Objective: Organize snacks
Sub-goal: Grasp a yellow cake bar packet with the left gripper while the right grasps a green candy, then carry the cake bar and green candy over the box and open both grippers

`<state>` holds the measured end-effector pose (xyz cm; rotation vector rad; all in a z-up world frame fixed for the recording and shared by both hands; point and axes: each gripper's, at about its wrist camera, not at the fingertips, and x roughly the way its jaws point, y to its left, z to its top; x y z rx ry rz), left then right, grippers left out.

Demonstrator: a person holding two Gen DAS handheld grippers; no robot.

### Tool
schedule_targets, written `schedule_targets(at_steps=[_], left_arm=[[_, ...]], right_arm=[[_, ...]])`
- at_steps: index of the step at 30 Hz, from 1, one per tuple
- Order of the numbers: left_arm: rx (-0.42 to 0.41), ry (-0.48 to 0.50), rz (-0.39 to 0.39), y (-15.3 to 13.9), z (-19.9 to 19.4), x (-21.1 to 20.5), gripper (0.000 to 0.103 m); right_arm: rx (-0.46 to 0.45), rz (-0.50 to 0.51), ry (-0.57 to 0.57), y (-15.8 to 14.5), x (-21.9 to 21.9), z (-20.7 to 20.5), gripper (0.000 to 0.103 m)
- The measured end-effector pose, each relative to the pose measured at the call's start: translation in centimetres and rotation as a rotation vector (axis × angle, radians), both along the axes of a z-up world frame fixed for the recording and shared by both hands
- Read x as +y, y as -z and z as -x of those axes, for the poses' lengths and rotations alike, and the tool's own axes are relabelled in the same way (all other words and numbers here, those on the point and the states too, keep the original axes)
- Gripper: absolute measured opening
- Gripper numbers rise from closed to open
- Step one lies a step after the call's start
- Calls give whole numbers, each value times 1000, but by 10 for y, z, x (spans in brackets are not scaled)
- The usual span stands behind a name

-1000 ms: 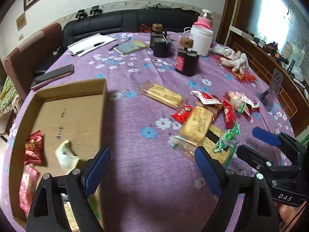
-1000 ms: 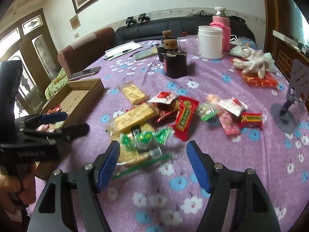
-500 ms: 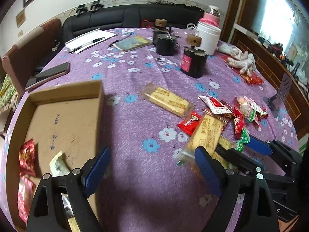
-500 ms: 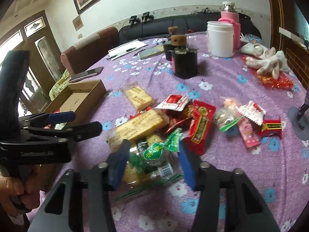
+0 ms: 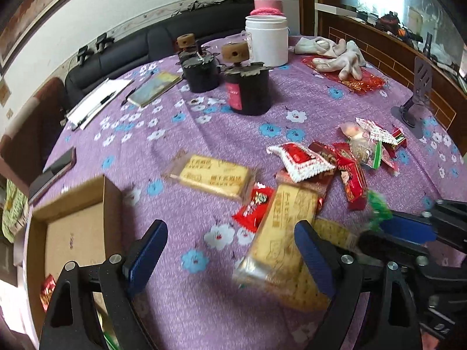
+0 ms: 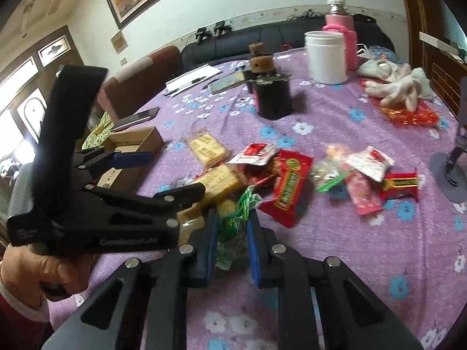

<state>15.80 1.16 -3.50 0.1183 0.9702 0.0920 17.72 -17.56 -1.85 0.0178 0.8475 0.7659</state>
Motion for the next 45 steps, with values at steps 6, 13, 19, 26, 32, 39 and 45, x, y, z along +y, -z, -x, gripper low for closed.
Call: schedule_targets(at_steps=[6,13,19,26,32,39,45], left_arm=[[17,69,16,-4,-3,-12,91],[25,72,21,7,-7,-12,66],[-6,32,109,3,1,-3,35],[-110,-39,198,-27,36,24,35],[-166,-98,197,-47,72,53,35],[-195,-207,209,-47,113,105,36],[-214,-288,206,-46,141,144,36]], right_arm=[[8,-32,45,-4,-28,4,18],[2,-48,65,-7,-41,10,18],[-10,-68,74,-15,-45,15,18],[-27,-86,53,-26,-36,25,18],[-38,-94,-12,-33,-2,38,18],[-43,-93,-98,-36,45,53,18],[-39,-100,-165,-40,81,61,18]])
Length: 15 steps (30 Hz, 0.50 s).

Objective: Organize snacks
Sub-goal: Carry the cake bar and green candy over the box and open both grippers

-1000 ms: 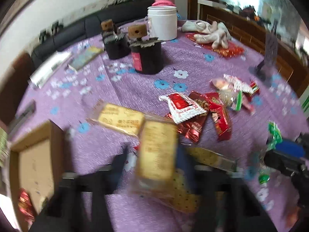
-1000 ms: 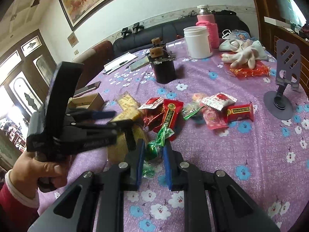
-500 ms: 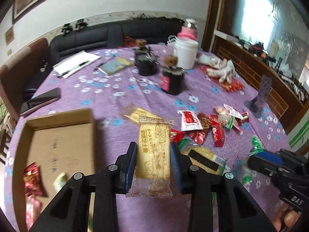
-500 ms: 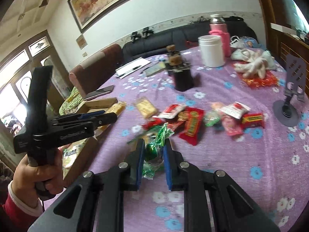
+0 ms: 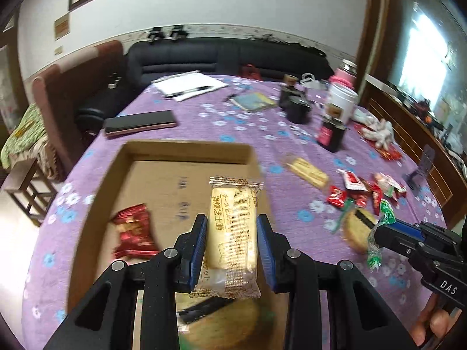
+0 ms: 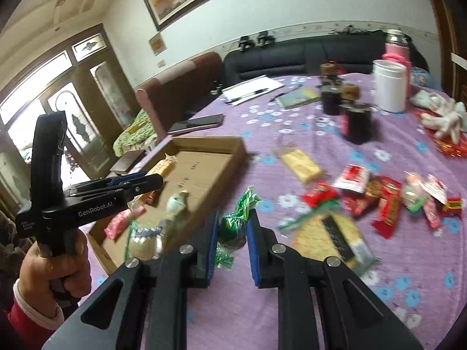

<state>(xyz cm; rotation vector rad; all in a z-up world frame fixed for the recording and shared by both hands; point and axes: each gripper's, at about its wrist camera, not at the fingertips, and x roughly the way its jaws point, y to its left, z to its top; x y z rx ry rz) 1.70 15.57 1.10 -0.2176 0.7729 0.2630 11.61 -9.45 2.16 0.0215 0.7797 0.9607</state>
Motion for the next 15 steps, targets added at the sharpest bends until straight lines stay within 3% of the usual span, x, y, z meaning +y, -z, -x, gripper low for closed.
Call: schedule_targets(at_steps=[6,15], left_arm=[[15,-71,-2,1,7,39,36],[69,-143,-1,9,-24,85,36]], right_arm=[[19,-12,-90,-5,56,-2,18],[27,61,-150,7,157,-27,18]])
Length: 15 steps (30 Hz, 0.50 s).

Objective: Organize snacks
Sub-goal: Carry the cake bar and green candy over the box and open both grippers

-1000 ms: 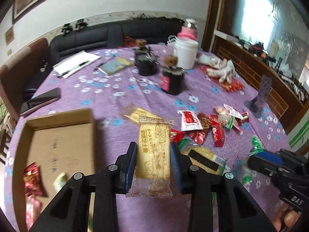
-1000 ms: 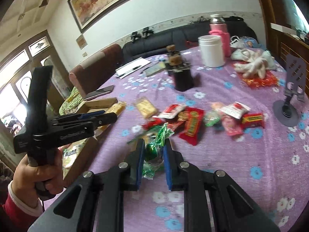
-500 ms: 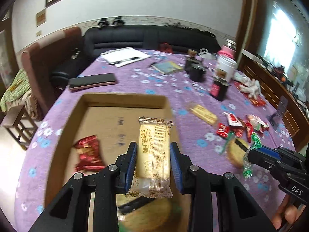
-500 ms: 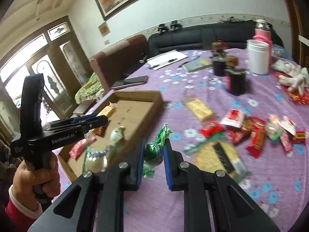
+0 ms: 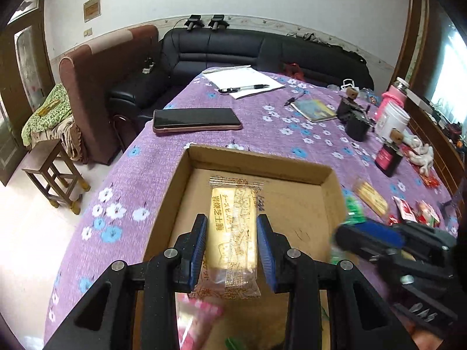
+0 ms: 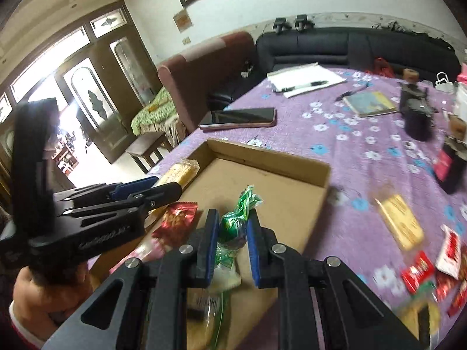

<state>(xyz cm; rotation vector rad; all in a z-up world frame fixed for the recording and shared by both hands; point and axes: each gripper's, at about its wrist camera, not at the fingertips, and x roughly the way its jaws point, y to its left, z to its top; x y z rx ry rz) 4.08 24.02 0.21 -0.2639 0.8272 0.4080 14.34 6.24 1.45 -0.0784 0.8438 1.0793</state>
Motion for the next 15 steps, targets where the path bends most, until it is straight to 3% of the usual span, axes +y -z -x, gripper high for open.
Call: schedule_targets(at_steps=[5,12,13,15], left_arm=[[44,4,11,14,-22,7,36],[98,12,23,30,-41,10,38],[107,11,27,32,-43,10,40],[119,-1,19,34,-44,10,58]], right_arm=[[12,57,-3,20,25,-15,18],[39,84,5,37,27,-28,20],[42,77,8,37,25,-28,28],[32,67,24,35,21,-29,37]])
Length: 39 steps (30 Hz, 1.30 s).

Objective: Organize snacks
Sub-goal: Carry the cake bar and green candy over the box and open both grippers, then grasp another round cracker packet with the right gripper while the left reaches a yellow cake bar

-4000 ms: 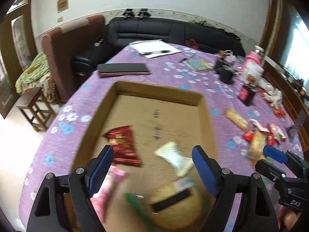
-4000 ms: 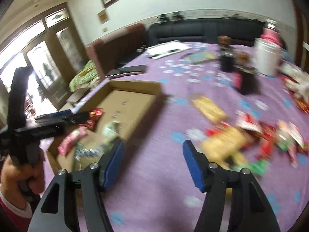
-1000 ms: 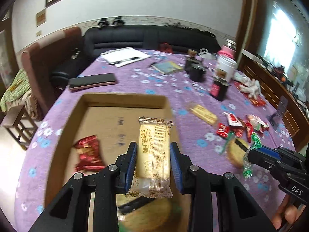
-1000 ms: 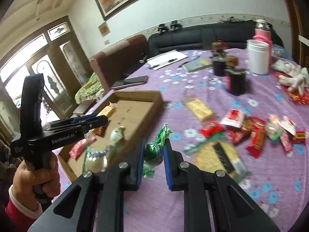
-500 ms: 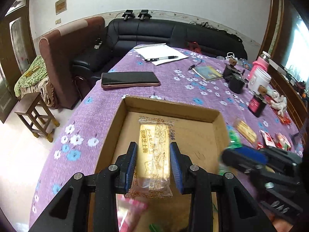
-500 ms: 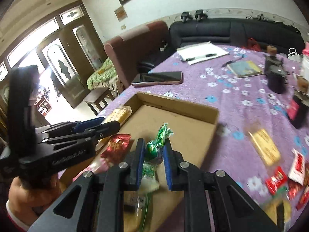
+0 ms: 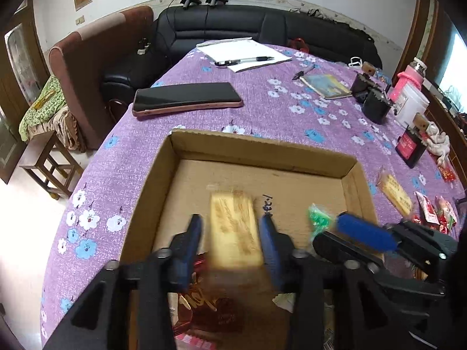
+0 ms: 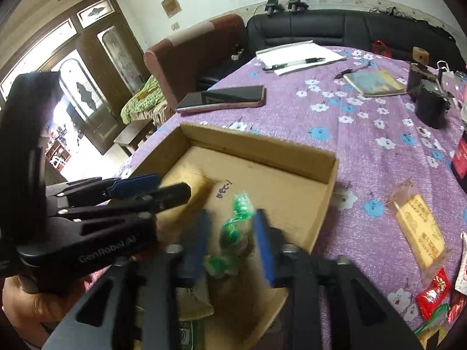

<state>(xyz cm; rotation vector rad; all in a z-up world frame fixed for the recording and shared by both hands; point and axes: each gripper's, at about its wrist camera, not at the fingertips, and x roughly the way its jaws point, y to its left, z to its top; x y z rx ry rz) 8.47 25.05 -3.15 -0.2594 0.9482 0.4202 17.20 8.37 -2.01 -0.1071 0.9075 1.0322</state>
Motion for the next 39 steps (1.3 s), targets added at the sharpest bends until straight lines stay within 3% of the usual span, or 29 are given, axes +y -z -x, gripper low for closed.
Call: schedule_targets(at_steps=[3,8,15,22,25,36,38,39], left_arm=[[-13,-22,-21,-5,4,1,83],[-49,-45,-40,-21,14,-1,94],[-116,20,-29,-48,23,-41,95],[-159,141,7,-56,10,-109,99],[-142,170,16,-52,2,-128,99],[-41,205,22,-34,-30,-146,99],[-20,215,15,-30,-40,-152,99],[-11,211,13,-28,-47,-157,99]], right_arm=[[-3,-20,10,-7,-8,0,45],[-31,-69,40,-28,-40,6,53],[-147,-70,145,-52,-134,22,69],[-107,1,275,-26,-219,13,82],[-104,40,258,-14,-227,14,88],[-129,192,105,21,-188,5,90],[-117,209,119,25,-187,1,76],[-108,186,122,23,-191,1,75]])
